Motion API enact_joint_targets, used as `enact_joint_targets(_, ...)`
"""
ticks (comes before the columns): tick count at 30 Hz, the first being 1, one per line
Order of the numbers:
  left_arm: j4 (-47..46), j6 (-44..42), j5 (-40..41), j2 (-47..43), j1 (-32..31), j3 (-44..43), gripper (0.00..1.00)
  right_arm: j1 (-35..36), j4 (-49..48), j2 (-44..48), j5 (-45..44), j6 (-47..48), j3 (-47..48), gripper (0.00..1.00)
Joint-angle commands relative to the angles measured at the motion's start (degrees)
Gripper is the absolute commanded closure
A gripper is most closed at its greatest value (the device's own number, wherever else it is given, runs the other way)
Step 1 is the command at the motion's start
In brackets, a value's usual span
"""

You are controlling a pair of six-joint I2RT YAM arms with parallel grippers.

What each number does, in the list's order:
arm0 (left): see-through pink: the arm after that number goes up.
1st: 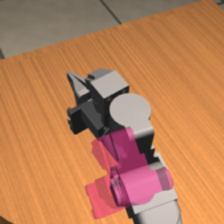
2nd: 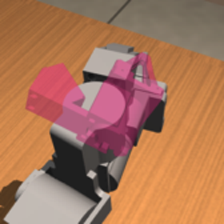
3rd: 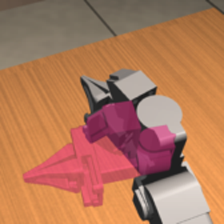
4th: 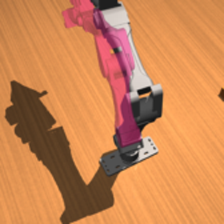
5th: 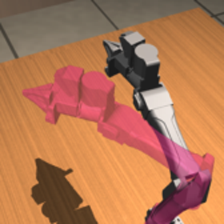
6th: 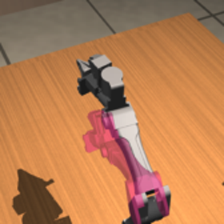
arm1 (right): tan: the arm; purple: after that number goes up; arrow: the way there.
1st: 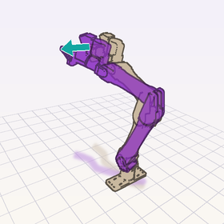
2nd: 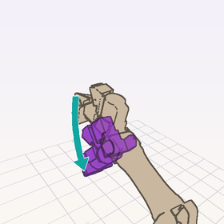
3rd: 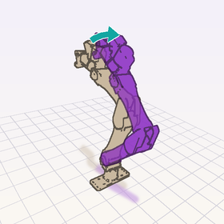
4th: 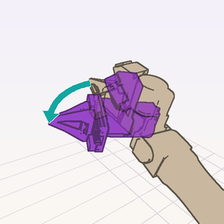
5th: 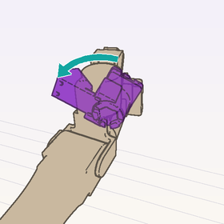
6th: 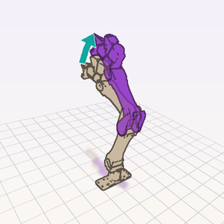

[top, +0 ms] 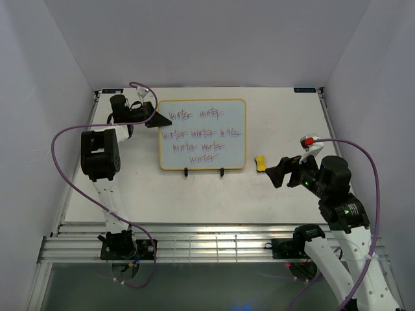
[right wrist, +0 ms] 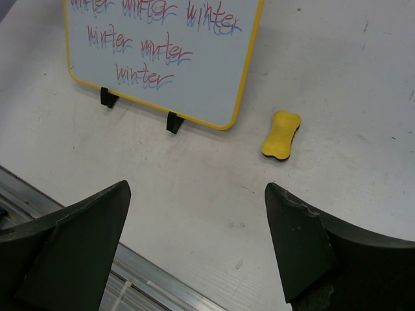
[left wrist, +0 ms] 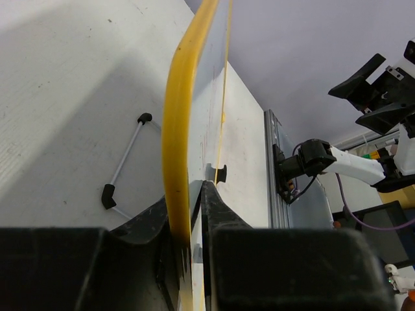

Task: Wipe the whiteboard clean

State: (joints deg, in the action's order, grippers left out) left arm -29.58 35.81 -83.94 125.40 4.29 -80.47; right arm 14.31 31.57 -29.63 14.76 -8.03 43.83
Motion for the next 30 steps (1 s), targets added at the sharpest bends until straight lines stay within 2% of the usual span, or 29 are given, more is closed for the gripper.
enact_joint_targets(1, -3.28, -1.19, -1.14, 0.54, -0.08, -0.66, 0.87, -0.07, -0.64, 0.01, 0.27, 1.18, 2.75, 0.10)
enact_joint_targets(3, -4.25, -0.57, -1.14, 0.37, -0.08, -0.48, 1.00, -0.07, -0.72, 0.01, 0.26, 1.18, 2.66, 0.10)
enact_joint_targets(11, -11.01, 5.92, -1.84, -2.52, -0.08, -0.57, 1.00, -0.07, -1.16, 0.01, -0.09, 1.09, 2.22, 0.10)
enact_joint_targets(14, -16.28, 10.22, 0.96, -4.81, -0.08, 0.57, 1.00, -0.07, -1.69, 0.01, -0.26, 0.91, 1.87, 0.10)
enact_joint_targets(17, -17.70, 11.29, 4.56, -7.44, 0.01, 1.36, 1.00, -0.07, -1.95, 0.27, -0.96, 0.74, 1.43, 0.10)
enact_joint_targets(30, -29.12, 22.81, 10.37, -14.39, -2.36, 1.45, 1.00, -0.07, -2.92, -0.17, -3.95, -1.81, -0.24, 0.09)
